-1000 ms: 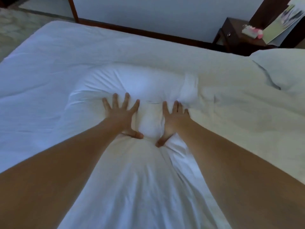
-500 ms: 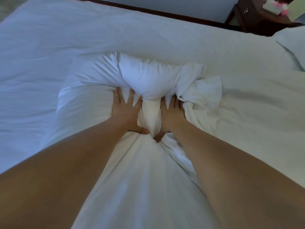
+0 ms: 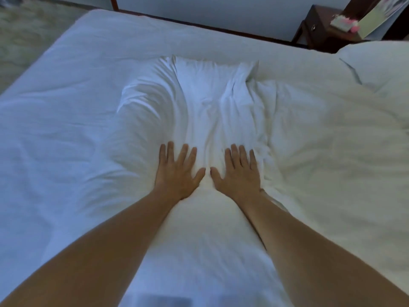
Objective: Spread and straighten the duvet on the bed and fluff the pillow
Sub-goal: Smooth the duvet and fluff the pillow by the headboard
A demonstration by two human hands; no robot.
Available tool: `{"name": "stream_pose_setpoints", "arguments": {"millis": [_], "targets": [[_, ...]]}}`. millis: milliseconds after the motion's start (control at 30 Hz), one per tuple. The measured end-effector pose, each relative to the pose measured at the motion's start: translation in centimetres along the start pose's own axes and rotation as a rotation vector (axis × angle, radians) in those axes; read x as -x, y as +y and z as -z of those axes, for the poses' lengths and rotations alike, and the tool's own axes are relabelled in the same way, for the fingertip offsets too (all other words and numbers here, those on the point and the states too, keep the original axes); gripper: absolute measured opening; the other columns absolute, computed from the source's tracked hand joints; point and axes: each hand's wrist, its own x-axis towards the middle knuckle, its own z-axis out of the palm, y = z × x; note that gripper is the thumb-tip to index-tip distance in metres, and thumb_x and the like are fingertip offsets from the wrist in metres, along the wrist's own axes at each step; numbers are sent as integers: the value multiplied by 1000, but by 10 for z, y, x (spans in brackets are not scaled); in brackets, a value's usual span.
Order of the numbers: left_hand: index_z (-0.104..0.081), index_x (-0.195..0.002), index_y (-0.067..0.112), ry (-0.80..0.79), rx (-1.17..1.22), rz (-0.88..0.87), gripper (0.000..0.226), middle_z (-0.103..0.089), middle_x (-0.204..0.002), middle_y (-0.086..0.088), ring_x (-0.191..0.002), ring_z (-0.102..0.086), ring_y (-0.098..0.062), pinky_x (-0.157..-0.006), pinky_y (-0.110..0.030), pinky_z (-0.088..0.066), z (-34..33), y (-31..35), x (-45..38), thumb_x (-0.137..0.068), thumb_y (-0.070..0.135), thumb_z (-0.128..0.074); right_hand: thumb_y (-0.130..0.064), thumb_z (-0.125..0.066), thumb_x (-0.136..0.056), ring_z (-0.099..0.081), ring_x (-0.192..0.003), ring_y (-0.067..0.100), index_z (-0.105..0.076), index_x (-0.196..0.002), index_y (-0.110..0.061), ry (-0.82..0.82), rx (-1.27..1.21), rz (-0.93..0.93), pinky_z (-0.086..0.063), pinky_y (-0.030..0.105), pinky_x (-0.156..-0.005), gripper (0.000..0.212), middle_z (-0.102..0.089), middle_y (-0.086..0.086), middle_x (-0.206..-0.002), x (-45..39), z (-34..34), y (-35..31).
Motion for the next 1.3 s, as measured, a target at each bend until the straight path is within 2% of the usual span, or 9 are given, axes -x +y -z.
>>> {"name": "stream_pose_setpoints", "arguments": {"millis": [200, 367, 467, 600, 767, 900, 1000, 1133, 1300], "targets": [[-5, -157, 19, -17, -19, -9, 93, -8, -164, -2, -149, 2, -40, -113, -64, 11, 0, 20, 124, -82, 74, 1, -78, -12, -86, 24, -148, 21, 4, -157, -18, -138, -15, -49, 23, 51, -115, 94, 17, 8, -163, 113, 1, -4], [-7, -156, 34, -14, -11, -42, 84, -4, -164, 3, -150, 8, -31, -113, -64, 10, -5, 7, 183, -81, 74, -5, -89, -12, -76, 24, -148, 19, 6, -157, -23, -161, -59, -104, 17, 56, -116, 106, 20, 6, -163, 174, -2, 3], [-21, -154, 33, 51, 72, 171, 88, -11, -164, 1, -151, 2, -31, -112, -68, 3, -7, -23, 196, -77, 76, -24, -96, -8, -68, 22, -149, 26, 12, -154, -34, -209, -32, -207, 14, 71, -108, 108, 24, 3, -161, 193, 5, 2], [13, -154, 25, -61, 192, 406, 111, 19, -162, 4, -148, 21, -30, -109, -69, 12, -11, -68, 192, -72, 90, -24, -104, -15, -53, 10, -149, 36, 24, -147, -47, -293, -98, -355, 0, 82, -99, 117, 26, 7, -160, 200, 8, -3], [25, -145, 47, -290, 509, 633, 111, 29, -159, 1, -146, 22, -36, -107, -75, 4, -16, -105, 180, -57, 101, -16, -106, -16, -49, 11, -149, 35, 28, -143, -51, -364, -145, -364, -5, 82, -100, 117, 29, 5, -159, 193, 2, 0], [20, -147, 45, -365, 739, 768, 134, 3, -162, -17, -144, -18, -45, -106, -53, -34, -20, -138, 171, -44, 100, -46, -105, -15, -51, 12, -149, 34, 31, -141, -52, -364, -136, -376, -4, 81, -102, 115, 32, 5, -158, 191, -7, -1], [-16, -152, 15, -326, 945, 878, 151, -35, -150, -19, -129, -45, -40, -89, -45, -50, -22, -155, 175, -32, 95, -60, -105, -14, -52, 12, -149, 33, 33, -140, -51, -364, -121, -388, -5, 81, -102, 113, 33, 4, -157, 189, -13, -5], [-46, -135, 4, -262, 865, 839, 116, -56, -129, -19, -96, -59, -36, -52, -30, -47, -25, -154, 180, -55, 86, -63, -104, -14, -55, 12, -149, 33, 32, -141, -51, -353, -118, -401, -3, 80, -103, 111, 33, 4, -157, 192, -15, -7], [-49, -133, 8, -244, 1075, 843, 117, -57, -130, -16, -115, -56, -39, -92, -51, -50, -19, -157, 175, -46, 81, -75, -103, -12, -58, 13, -149, 30, 32, -141, -51, -344, -145, -410, 4, 79, -103, 108, 31, 4, -158, 192, -15, -6]]}}
